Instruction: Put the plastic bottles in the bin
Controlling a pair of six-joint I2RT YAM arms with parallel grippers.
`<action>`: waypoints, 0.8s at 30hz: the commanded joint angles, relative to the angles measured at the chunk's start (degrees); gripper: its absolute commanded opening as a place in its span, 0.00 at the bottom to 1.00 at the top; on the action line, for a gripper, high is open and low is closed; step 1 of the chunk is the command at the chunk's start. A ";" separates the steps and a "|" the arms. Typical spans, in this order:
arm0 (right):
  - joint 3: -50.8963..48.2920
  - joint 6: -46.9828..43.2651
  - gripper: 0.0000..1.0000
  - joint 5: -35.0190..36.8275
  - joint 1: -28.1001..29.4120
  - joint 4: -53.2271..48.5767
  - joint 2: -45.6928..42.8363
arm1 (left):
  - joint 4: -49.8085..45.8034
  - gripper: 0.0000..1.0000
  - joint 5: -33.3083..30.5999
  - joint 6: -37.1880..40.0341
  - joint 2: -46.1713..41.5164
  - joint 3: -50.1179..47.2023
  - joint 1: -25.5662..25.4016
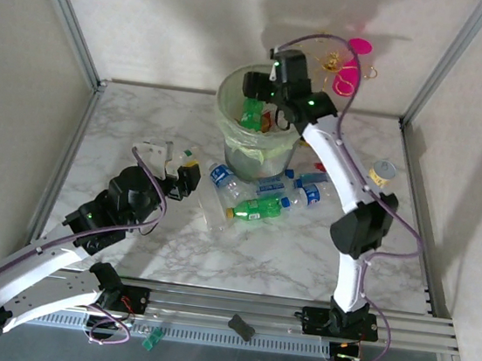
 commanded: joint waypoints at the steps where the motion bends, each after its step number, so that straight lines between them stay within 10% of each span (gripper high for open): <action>1: -4.04 1.54 0.83 -1.11 -0.03 3.56 -7.86 | 0.81 0.76 -2.18 0.96 0.40 -0.63 -0.55; 17: -49.35 6.19 0.84 -1.43 -0.04 13.24 -40.91 | 0.05 0.77 -3.61 0.16 6.96 -0.11 -0.23; 24: -63.42 11.48 0.83 -2.63 -0.05 13.72 -52.65 | -11.09 0.81 -16.94 -14.97 18.00 8.84 2.77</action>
